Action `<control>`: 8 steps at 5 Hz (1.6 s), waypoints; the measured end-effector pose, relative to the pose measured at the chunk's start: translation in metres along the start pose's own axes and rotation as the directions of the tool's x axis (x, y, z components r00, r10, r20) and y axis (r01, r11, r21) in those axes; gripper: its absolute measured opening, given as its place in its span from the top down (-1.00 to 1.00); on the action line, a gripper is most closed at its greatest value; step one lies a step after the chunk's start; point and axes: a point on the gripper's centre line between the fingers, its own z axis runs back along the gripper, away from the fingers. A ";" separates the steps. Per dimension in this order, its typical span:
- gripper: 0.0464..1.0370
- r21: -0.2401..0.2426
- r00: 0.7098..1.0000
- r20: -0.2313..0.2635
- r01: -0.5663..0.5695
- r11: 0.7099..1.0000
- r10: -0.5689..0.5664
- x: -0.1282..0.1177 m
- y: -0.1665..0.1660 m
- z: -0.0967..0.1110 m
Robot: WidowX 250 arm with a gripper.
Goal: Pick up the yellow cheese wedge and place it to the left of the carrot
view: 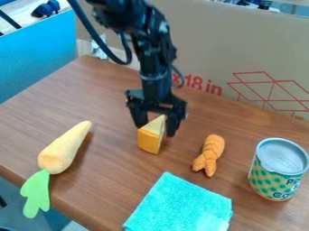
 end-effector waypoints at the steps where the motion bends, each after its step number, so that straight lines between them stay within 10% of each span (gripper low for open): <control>1: -0.82 0.028 1.000 -0.018 0.003 1.000 -0.002 0.004 0.003 -0.009; 3: 0.12 -0.004 1.000 -0.007 -0.003 1.000 0.003 0.000 -0.001 -0.009; 6: 0.25 0.005 0.999 0.031 -0.033 0.999 0.032 0.015 0.033 0.058; 8: 0.25 0.198 0.988 -0.033 -0.144 0.969 0.153 -0.024 0.128 0.068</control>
